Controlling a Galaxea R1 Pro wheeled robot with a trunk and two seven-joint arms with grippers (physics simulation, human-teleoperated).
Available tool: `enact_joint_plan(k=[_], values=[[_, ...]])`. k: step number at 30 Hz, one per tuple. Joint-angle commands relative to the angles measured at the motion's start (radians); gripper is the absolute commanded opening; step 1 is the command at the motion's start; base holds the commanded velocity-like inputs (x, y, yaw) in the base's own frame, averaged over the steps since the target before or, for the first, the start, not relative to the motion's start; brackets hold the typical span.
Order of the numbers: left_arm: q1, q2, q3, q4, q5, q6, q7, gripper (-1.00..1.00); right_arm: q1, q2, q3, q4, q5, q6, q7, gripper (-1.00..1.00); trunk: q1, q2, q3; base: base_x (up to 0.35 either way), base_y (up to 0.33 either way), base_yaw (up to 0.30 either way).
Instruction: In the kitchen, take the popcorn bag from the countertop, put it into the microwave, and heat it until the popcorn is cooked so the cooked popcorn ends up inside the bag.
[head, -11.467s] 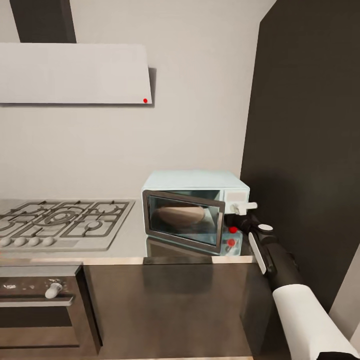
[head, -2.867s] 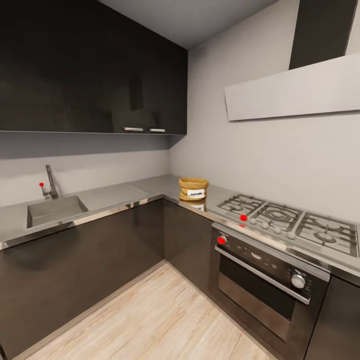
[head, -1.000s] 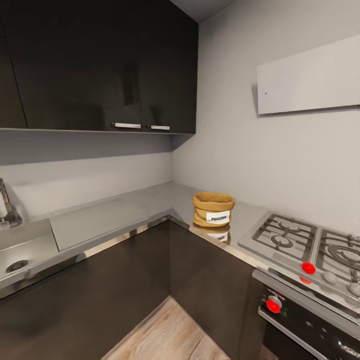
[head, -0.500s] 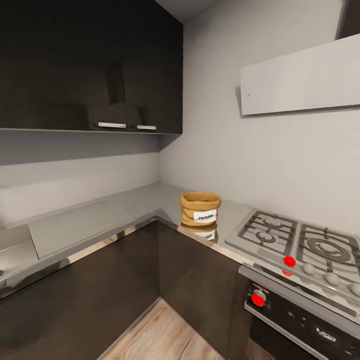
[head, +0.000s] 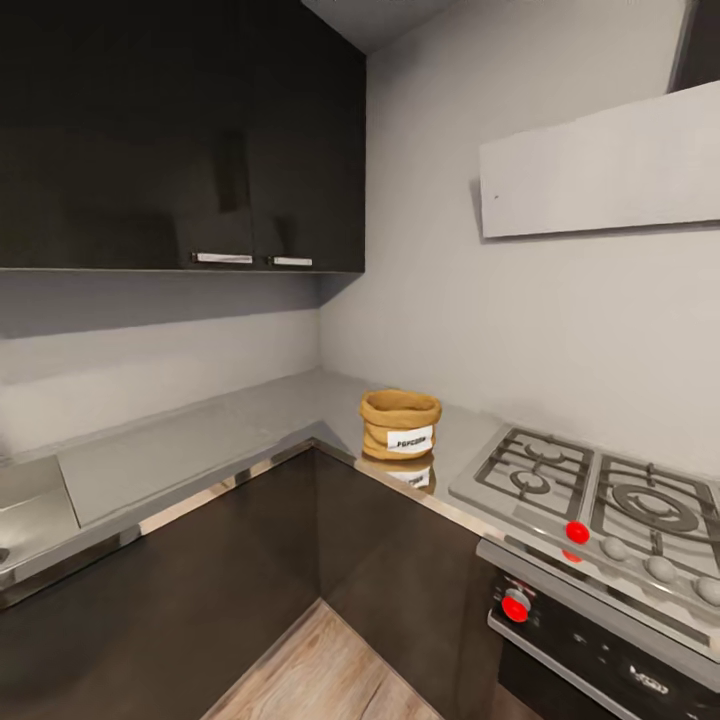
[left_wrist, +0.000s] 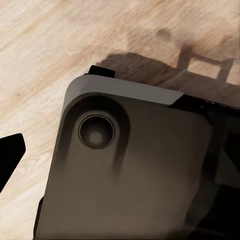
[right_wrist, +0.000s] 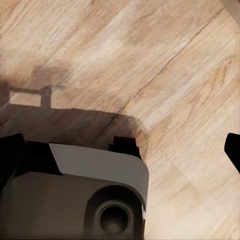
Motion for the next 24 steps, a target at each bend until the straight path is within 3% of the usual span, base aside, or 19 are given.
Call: enact_joint_plan(k=[1, 24], values=[[0.000, 0.000, 0.003, -0.001, 0.003, -0.001, 0.000, 1.00, -0.002, 0.000, -0.008, 0.003, 0.010, -0.003, 0.002, 1.00, -0.004, 0.007, 0.002, 0.000, 0.000, 0.000], [-0.001, -0.001, 0.010, -0.005, 0.004, -0.003, 0.000, 1.00, 0.005, -0.011, -0.006, 0.002, 0.013, -0.002, -0.003, 1.00, -0.008, 0.013, 0.005, 0.000, 0.000, 0.000]])
